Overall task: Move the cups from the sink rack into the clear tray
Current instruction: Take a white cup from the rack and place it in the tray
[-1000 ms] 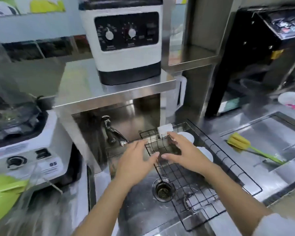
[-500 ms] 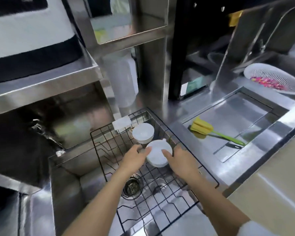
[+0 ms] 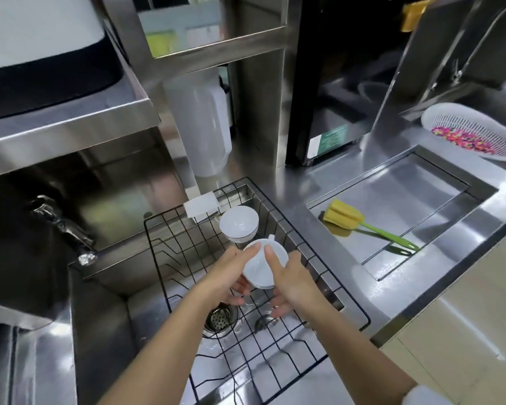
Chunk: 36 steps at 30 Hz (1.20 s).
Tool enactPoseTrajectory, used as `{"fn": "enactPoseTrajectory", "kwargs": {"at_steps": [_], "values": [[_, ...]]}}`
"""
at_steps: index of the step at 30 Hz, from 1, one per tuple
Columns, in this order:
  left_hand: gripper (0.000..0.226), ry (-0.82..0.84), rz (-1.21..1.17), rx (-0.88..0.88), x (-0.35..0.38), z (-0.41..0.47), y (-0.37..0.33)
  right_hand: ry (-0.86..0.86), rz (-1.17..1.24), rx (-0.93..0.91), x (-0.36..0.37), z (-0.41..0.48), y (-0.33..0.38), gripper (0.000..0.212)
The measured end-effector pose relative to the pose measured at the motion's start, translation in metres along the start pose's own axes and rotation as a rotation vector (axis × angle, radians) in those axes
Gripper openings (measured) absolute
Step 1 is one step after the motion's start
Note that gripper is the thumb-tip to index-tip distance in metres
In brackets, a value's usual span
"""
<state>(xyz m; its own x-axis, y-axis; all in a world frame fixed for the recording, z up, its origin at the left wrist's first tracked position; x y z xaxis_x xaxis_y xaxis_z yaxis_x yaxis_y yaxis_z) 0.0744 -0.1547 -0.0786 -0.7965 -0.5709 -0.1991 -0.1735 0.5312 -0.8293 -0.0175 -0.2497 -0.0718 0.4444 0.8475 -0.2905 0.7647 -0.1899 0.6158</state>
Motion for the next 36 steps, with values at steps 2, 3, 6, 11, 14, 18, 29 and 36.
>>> {"fn": "enactPoseTrajectory", "kwargs": {"at_steps": [2, 3, 6, 11, 14, 18, 29, 36], "values": [[0.051, -0.009, -0.011, 0.016, -0.002, -0.004, 0.000, -0.022, 0.002, -0.031, -0.002, -0.001, 0.002, 0.066], [0.050, -0.021, -0.025, 0.027, -0.004, -0.007, -0.001, -0.048, -0.002, -0.052, -0.004, -0.001, 0.003, 0.066], [0.049, -0.081, -0.152, 0.062, -0.008, -0.010, -0.005, -0.076, 0.079, -0.087, -0.004, -0.003, 0.004, 0.054], [0.038, -0.190, -0.275, 0.101, -0.010, -0.018, -0.010, -0.184, 0.160, -0.169, -0.003, -0.007, 0.007, 0.036], [0.055, -0.241, -0.339, 0.086, -0.011, -0.023, -0.006, -0.211, 0.237, -0.184, -0.005, -0.007, 0.002, 0.027], [0.053, -0.406, -0.519, 0.085, -0.024, -0.031, 0.003, -0.124, 0.372, -0.247, -0.002, -0.013, 0.011, 0.014], [0.033, -0.316, -0.606, 0.148, -0.047, -0.044, -0.002, 0.387, 0.494, -0.324, 0.031, -0.025, 0.032, 0.035], [0.036, -0.013, -0.624, 0.133, -0.020, -0.055, 0.005, 0.338, 0.343, -0.314, 0.038, -0.024, 0.037, 0.040]]}}
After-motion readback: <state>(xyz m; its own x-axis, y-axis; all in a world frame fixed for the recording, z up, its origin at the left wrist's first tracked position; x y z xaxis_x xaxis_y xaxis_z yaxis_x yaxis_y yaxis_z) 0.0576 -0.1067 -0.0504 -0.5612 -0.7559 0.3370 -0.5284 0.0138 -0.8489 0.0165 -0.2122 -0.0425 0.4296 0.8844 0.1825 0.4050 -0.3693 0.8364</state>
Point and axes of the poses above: each hand's wrist, its own z-axis towards the middle knuckle, its own x-axis out of the palm, y = z × x, the point moved 9 cm from there along z, towards the middle knuckle, and after that the axes turned 11 degrees about x, right-handed, at the moved point
